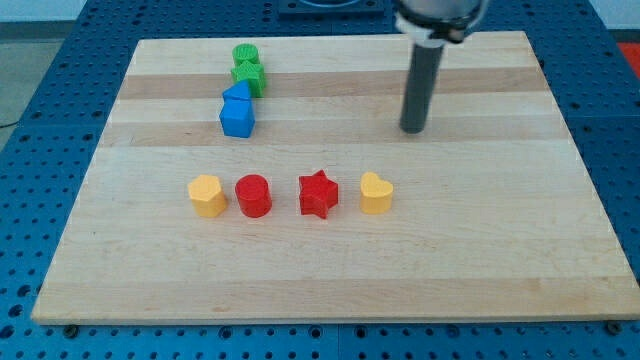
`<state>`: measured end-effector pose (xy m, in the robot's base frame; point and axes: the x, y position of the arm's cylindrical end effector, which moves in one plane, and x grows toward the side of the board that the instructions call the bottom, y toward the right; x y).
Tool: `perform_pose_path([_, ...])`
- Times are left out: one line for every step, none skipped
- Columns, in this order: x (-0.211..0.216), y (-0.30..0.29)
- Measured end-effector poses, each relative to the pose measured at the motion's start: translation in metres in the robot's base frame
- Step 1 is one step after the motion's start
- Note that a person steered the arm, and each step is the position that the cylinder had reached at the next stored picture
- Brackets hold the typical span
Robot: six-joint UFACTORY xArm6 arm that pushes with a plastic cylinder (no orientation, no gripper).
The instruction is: Nudge the blue cube a bit left
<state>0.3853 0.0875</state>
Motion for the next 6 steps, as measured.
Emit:
perform_pose_path([0.0, 0.0])
perform_pose_path([0.0, 0.0])
perform_pose_path([0.0, -0.022])
perform_pose_path([0.0, -0.05])
perform_pose_path([0.0, -0.067])
perform_pose_path([0.0, -0.108])
